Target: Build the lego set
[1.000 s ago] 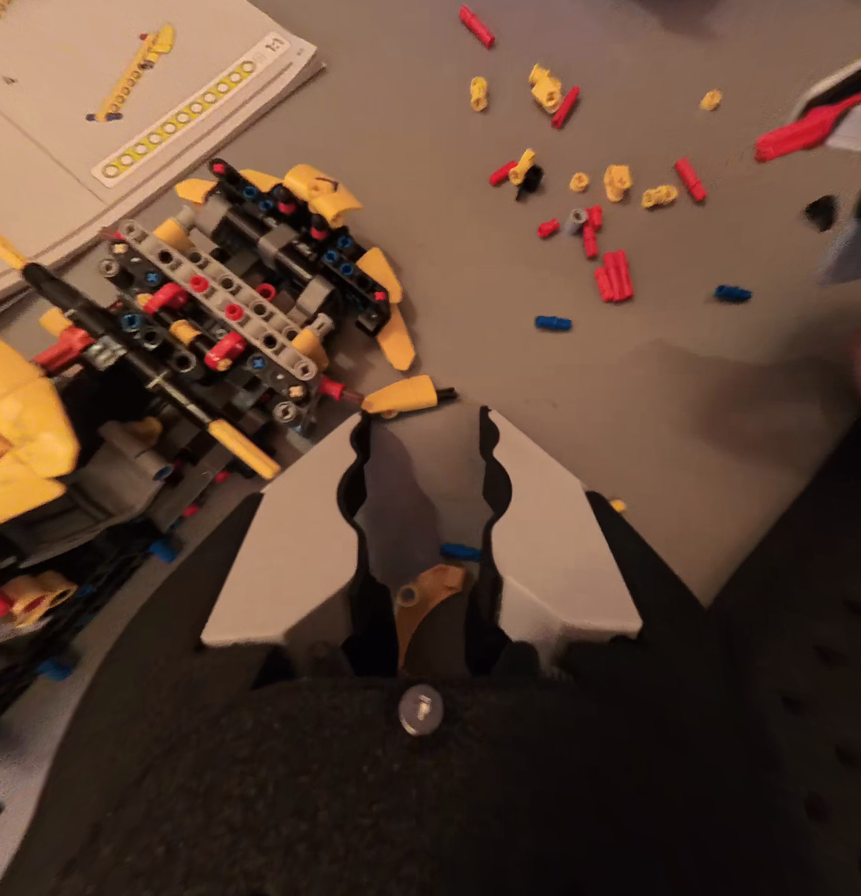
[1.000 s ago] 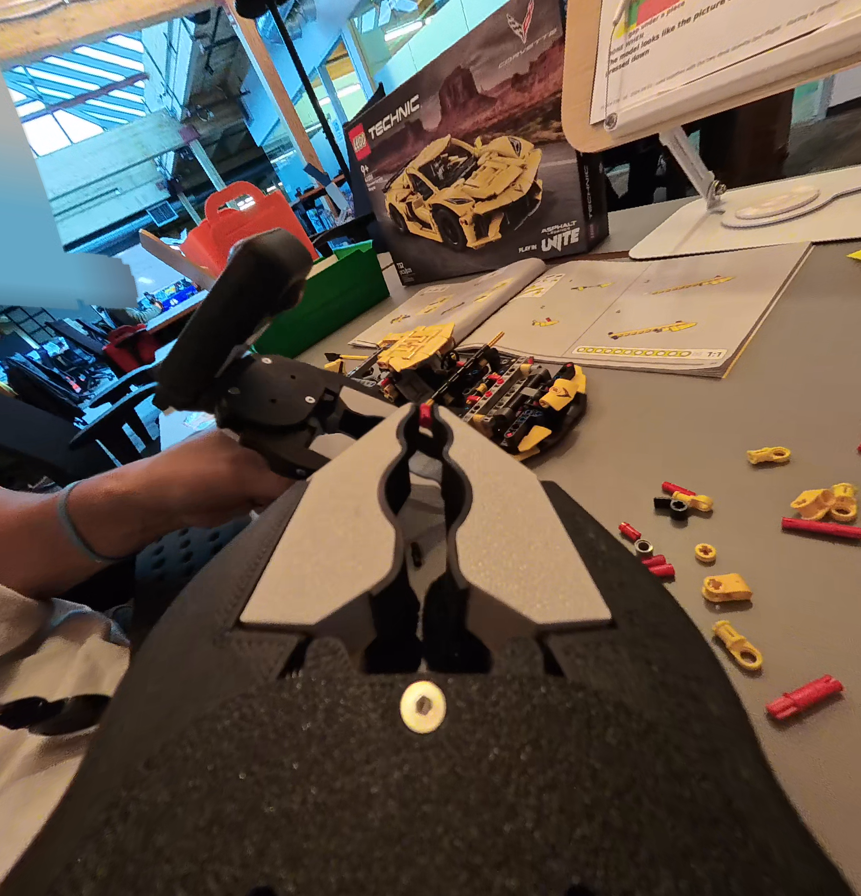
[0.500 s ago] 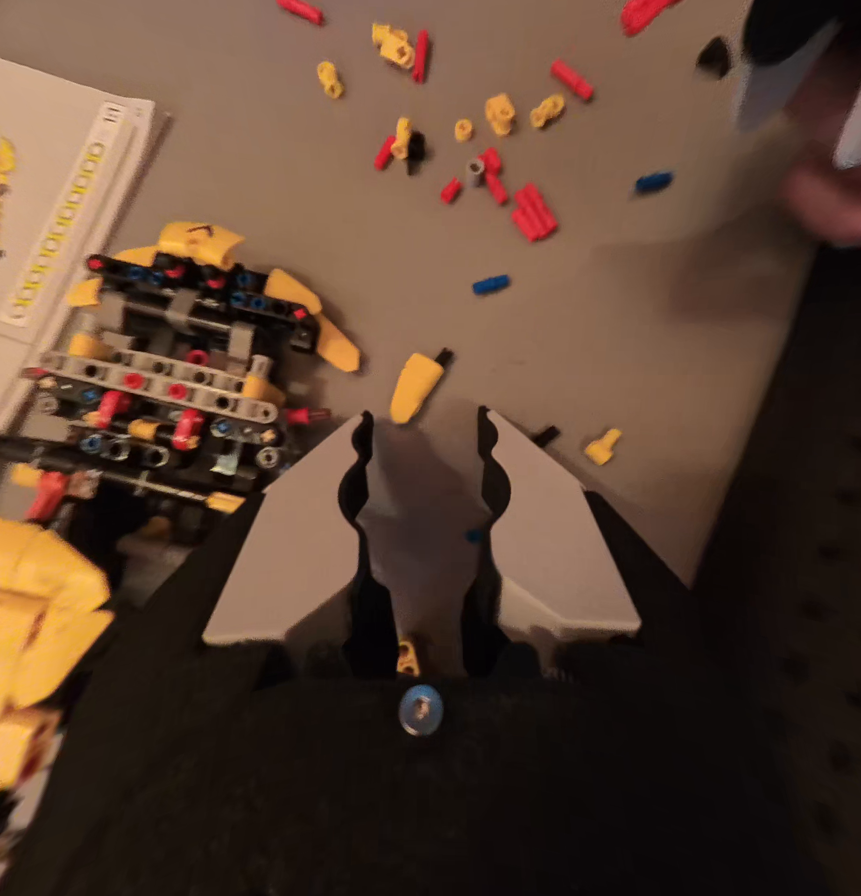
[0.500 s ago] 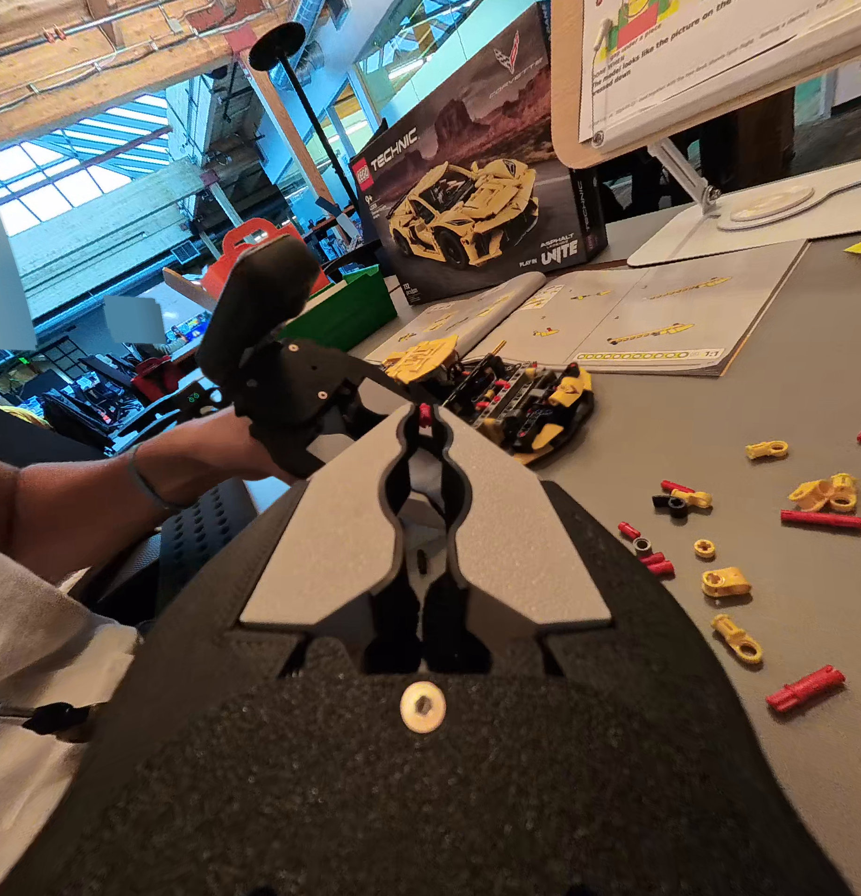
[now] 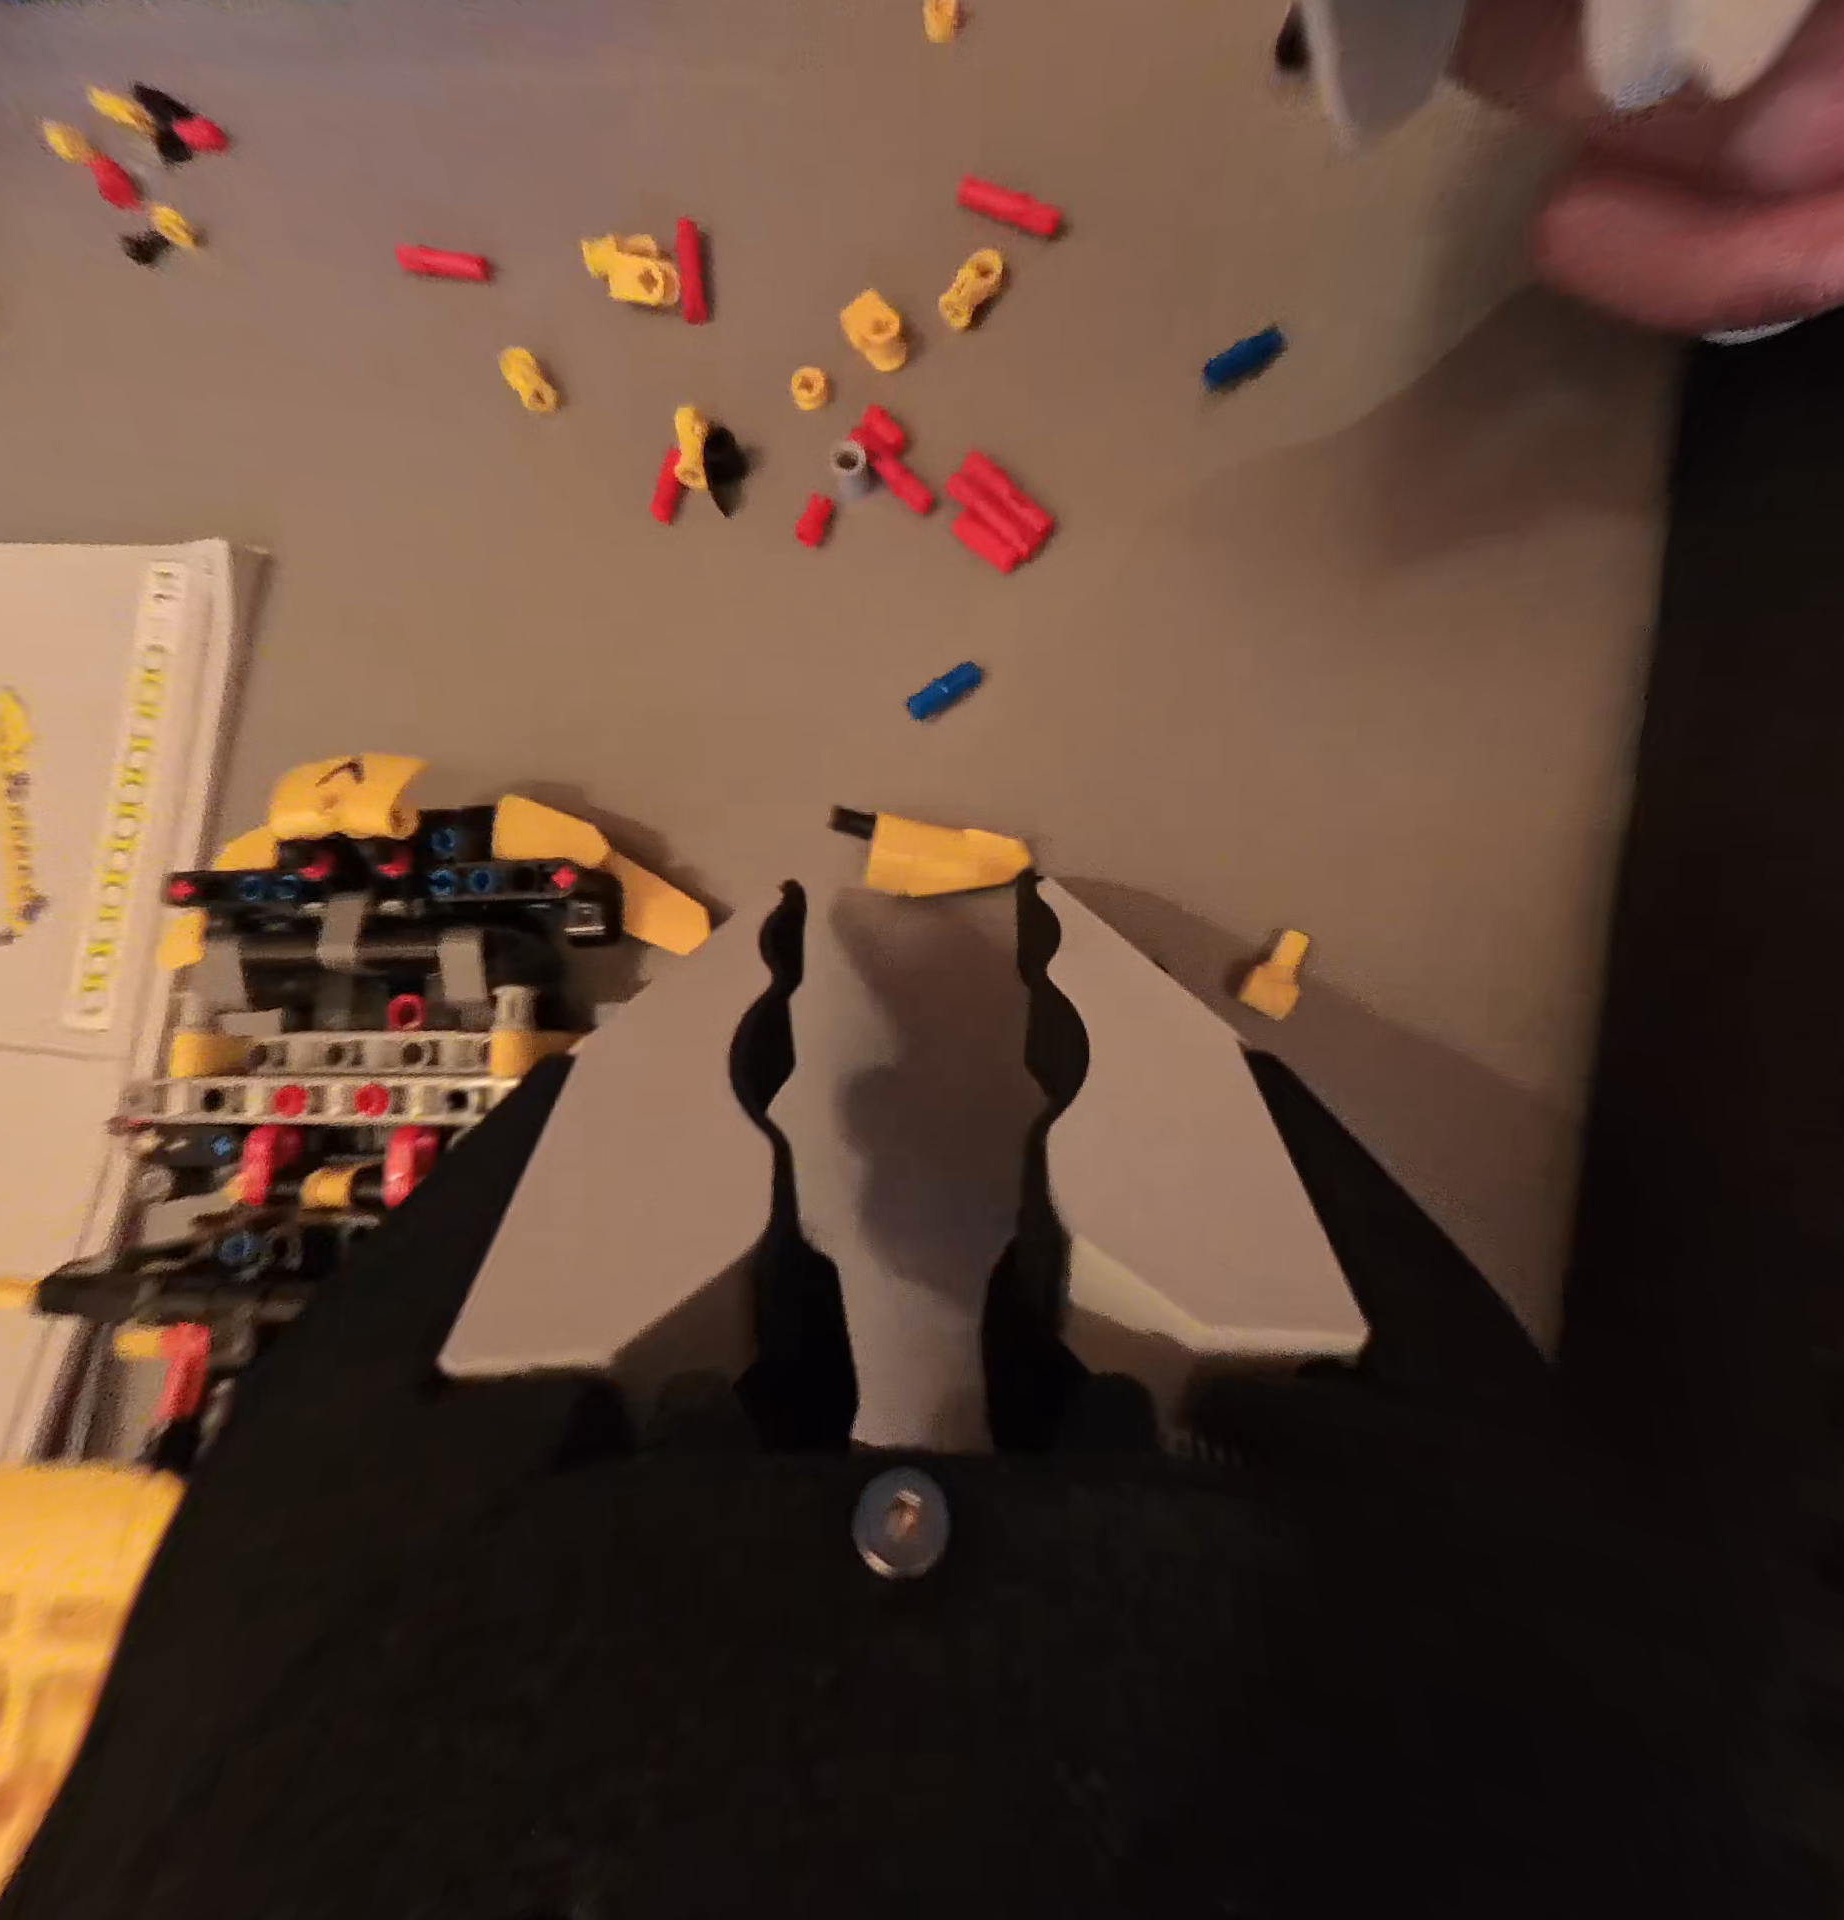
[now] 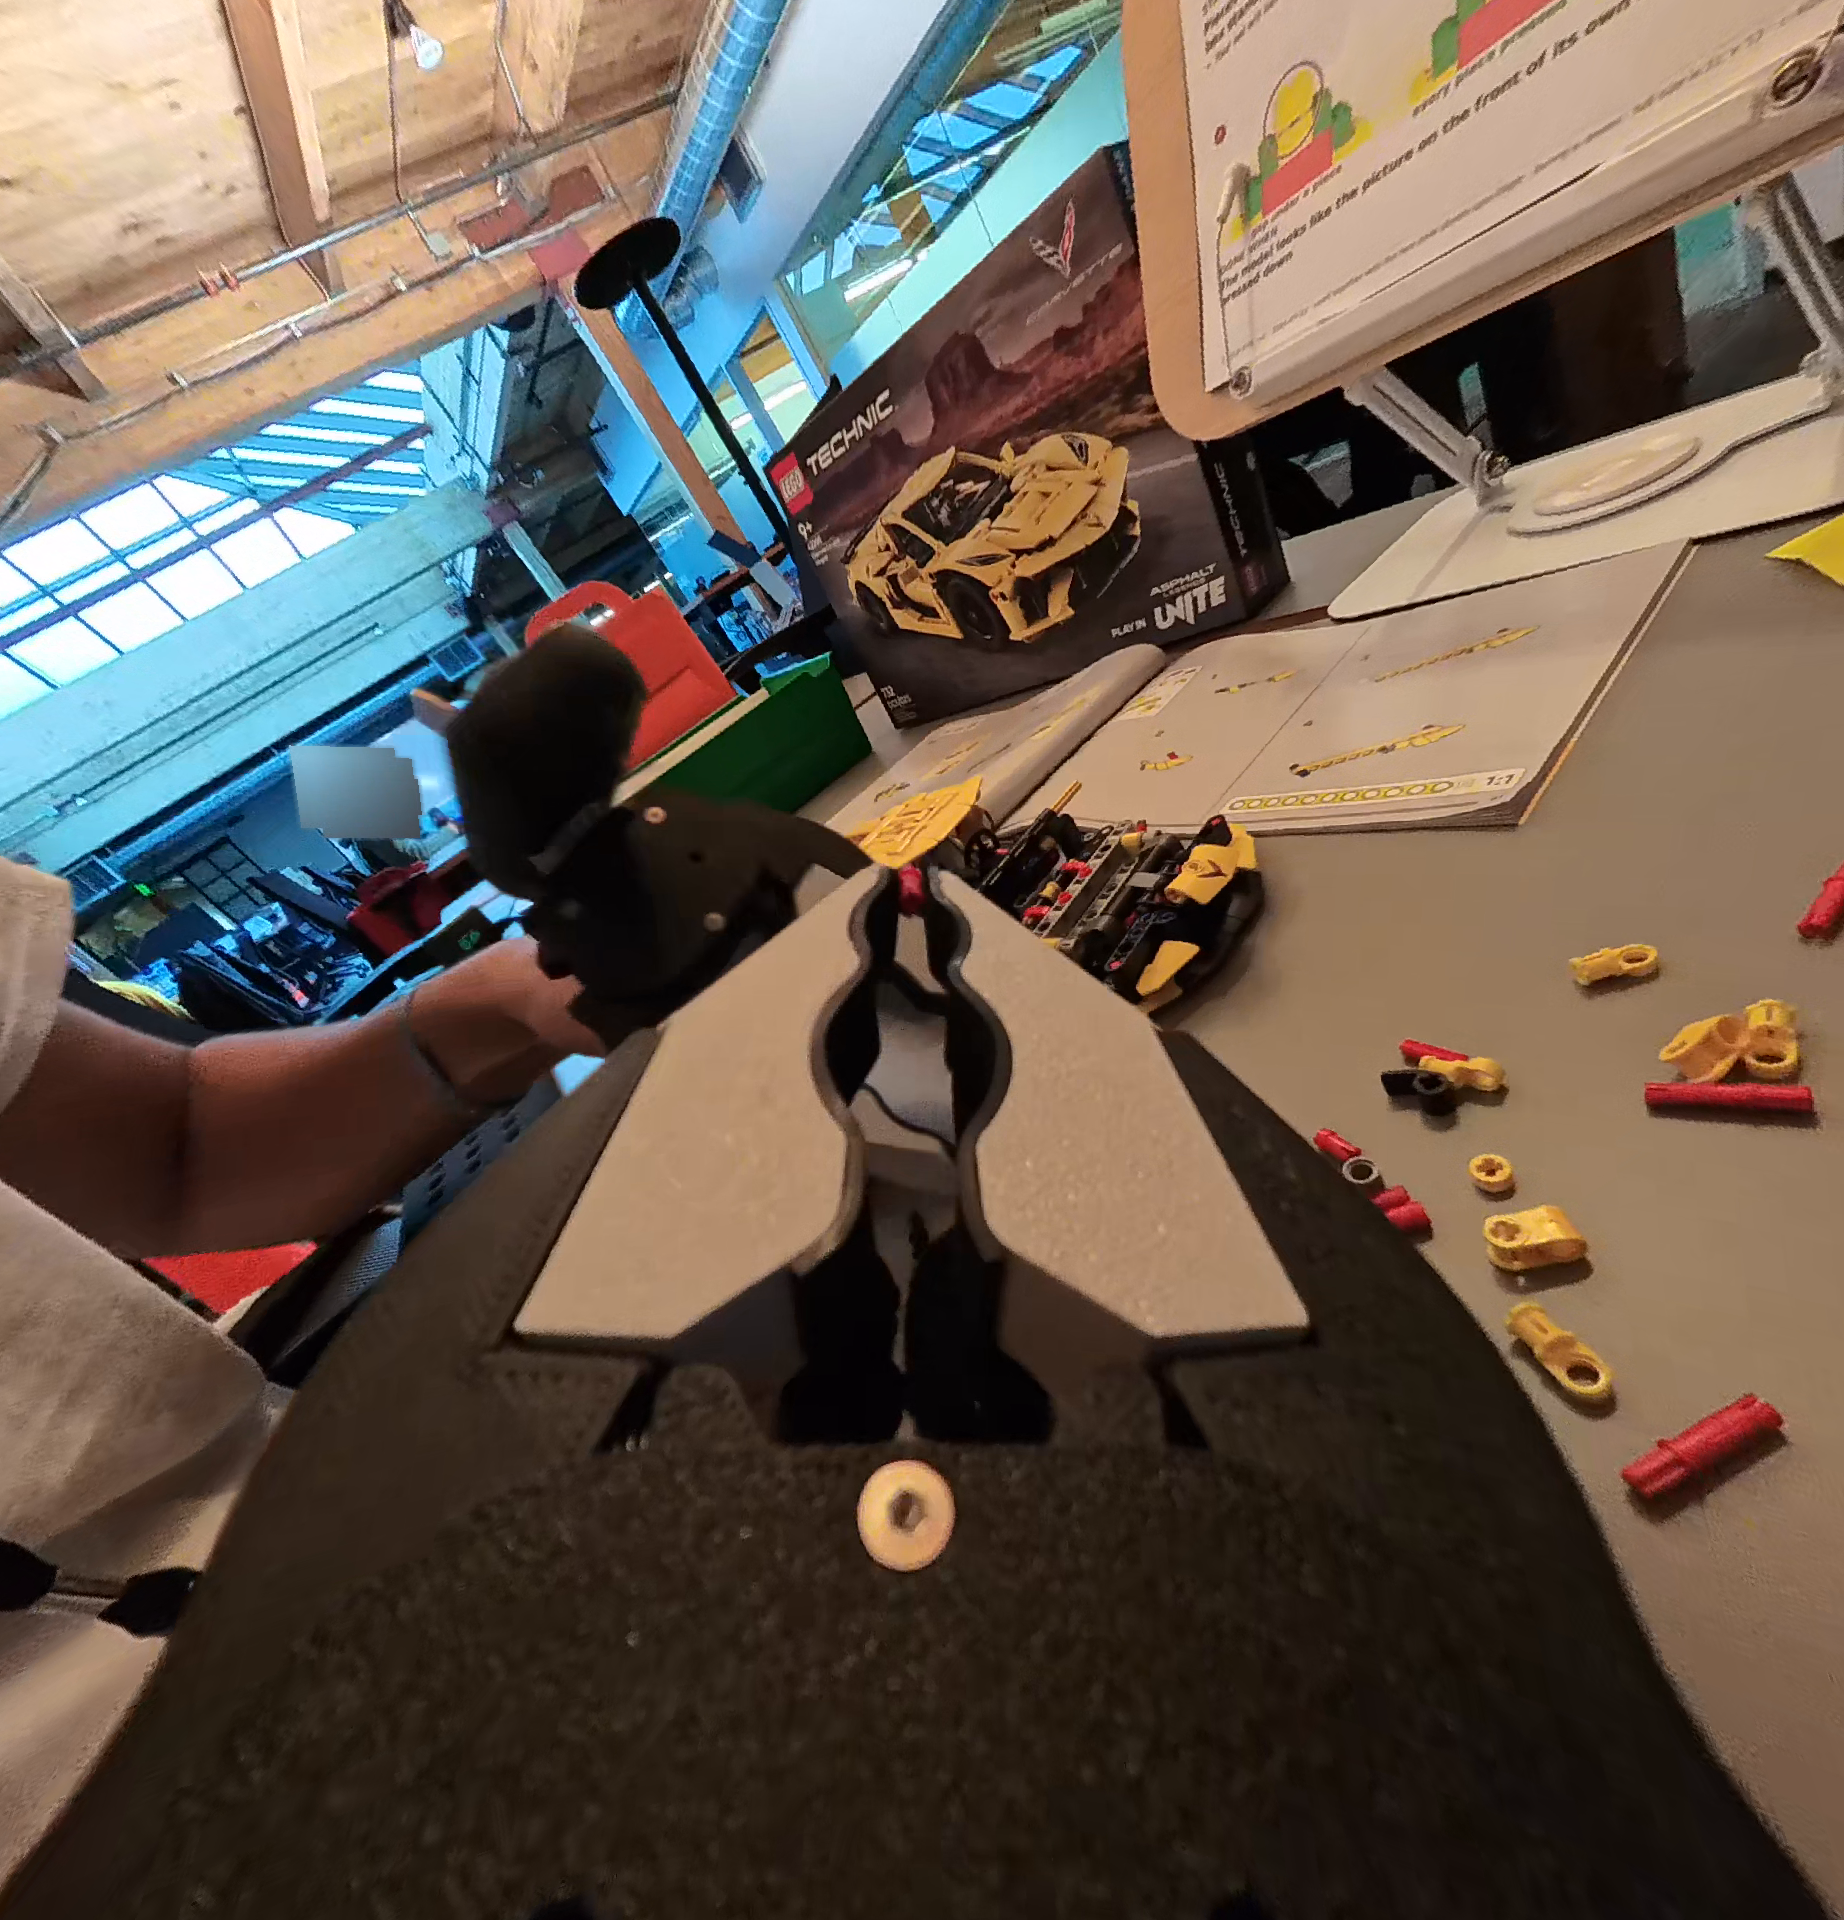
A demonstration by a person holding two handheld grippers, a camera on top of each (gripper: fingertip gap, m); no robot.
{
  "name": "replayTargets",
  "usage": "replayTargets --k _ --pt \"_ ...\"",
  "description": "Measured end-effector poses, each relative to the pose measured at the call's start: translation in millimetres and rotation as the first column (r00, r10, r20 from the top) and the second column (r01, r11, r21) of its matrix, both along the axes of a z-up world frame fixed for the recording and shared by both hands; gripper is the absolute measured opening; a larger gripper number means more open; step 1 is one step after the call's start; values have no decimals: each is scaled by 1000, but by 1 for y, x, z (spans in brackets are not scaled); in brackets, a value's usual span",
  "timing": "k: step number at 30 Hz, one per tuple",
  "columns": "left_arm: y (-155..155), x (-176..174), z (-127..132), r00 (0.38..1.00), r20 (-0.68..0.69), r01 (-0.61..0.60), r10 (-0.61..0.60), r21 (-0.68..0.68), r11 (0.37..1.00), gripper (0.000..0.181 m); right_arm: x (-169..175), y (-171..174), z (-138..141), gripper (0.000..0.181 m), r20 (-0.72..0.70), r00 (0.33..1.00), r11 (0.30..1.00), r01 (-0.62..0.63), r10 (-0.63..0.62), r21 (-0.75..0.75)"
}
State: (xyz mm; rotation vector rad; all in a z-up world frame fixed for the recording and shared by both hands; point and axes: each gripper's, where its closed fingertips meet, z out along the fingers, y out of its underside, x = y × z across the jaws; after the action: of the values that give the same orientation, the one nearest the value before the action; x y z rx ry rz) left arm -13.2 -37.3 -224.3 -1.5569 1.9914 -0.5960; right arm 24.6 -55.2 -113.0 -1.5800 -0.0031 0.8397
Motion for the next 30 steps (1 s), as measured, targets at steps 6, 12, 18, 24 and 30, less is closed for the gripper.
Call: replayTargets --k 6,12,18,24,30 --pt "-5 10 -4 1000 0 24 -25 -67 997 42 1 -1 1 3 -12 1000 1000 -2 2 4" --pt "-15 11 -6 999 -10 40 -42 -148 988 17 -1 -1 1 3 -21 1000 1000 -19 19 3" --pt "-19 15 -6 997 34 71 -68 -73 995 0 3 -1 -1 3 -22 1000 1000 0 -1 -7" --pt "-18 2 1 997 42 60 -58 -45 997 6 25 2 -21 3 61 993 989 103 -96 -111" --pt "-9 29 18 989 111 -87 103 -139 986 40 35 2 -23 3 5 992 984 127 -128 -125"
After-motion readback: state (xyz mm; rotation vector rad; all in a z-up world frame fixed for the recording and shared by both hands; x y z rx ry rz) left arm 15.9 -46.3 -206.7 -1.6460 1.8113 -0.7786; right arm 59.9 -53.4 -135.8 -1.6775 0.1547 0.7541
